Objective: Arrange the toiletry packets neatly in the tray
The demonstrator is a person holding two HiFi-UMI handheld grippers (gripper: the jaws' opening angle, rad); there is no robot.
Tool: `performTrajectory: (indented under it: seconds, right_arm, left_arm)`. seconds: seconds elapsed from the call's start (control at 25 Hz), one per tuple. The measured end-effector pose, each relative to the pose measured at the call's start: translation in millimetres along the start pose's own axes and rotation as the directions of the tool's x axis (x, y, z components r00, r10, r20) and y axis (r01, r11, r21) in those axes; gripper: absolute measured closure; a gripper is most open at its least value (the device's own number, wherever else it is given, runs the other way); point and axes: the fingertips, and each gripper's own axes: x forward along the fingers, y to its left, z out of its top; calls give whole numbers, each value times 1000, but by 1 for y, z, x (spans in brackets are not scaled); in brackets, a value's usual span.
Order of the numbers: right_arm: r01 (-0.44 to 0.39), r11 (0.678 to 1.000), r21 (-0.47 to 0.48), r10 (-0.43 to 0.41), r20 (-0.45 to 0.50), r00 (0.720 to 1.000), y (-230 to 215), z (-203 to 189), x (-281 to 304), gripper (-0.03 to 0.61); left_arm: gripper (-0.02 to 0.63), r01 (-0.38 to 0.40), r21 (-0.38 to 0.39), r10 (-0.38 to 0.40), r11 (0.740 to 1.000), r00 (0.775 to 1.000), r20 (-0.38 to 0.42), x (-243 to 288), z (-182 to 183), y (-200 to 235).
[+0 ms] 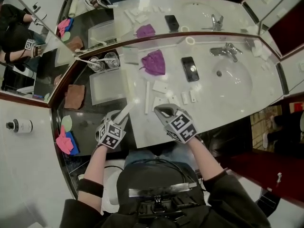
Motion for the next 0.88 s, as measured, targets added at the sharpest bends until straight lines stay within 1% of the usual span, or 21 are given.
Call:
performTrajectory:
  seconds: [0.12,0.36,0.6,0.88]
  right_arm:
    - [24,1000,14,-24,-11,1000,-5,-13,-3,577]
    - [50,998,50,-48,-27,998,-7,-27,-9,577]
    - [83,994,75,-79,-57,995,-17,-40,-12,577]
    - [112,989,97,-104,-86,991,-25,-62,-14,577]
  left_arm:
    - [482,46,57,-43,997,998,-49,19,-10,-2]
    - [482,124,117,-109,985,986,-123,49,-27,-2]
    - [482,187,139,-163,972,973,-166,72,-41,-1]
    - [480,241,136,-213,961,957,-197,89,-53,-4]
